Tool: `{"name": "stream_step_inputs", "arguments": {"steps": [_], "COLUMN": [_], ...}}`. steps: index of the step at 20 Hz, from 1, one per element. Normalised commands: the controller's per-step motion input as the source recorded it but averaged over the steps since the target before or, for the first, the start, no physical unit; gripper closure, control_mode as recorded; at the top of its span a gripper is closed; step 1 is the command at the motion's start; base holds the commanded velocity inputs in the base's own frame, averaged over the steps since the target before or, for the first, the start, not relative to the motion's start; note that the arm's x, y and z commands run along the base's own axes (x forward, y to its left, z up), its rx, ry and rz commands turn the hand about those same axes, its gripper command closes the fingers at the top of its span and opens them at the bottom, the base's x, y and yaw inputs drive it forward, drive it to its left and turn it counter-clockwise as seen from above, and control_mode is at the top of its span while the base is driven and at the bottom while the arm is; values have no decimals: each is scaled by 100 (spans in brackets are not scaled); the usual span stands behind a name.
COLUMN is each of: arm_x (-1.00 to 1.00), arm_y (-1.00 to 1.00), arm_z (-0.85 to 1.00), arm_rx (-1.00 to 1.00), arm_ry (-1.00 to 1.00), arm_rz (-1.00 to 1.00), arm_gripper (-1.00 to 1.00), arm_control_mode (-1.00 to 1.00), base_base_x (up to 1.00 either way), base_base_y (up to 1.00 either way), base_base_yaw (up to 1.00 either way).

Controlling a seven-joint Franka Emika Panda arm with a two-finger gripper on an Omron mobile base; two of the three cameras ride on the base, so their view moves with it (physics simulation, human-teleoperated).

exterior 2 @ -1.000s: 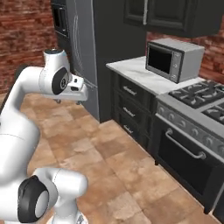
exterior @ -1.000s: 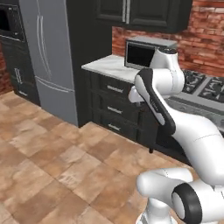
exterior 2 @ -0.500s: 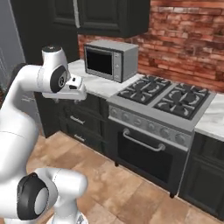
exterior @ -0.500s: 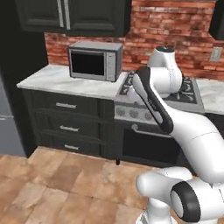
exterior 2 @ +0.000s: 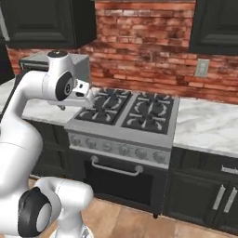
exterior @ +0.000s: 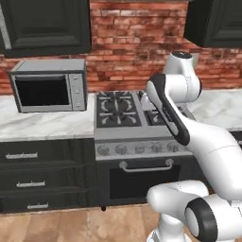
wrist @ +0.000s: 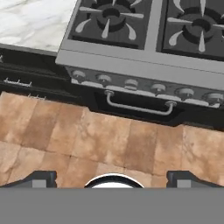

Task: Navigate to the stove.

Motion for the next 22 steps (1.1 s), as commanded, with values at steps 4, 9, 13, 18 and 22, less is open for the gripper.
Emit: {"name": "stream_step_inputs", "arguments": {"steps": [4, 9, 13, 18, 22], "arm_x": [0, 0, 0, 0, 0], "arm_y": [0, 0, 0, 0, 0], "arm_z": [0, 0, 0, 0, 0], "arm_rx": [0, 0, 0, 0, 0], "arm_ry": [0, 0, 0, 0, 0], "arm_rz": [0, 0, 0, 0, 0], "arm_gripper": [-100, -100, -100, -100, -100], "arm_control_mode": [100, 100, 100, 100, 100], "base_base_x": [100, 100, 100, 96, 71], "base_base_y": [44, 38, 35, 20, 2], "base_base_yaw": [-37, -21, -17, -6, 0]}}
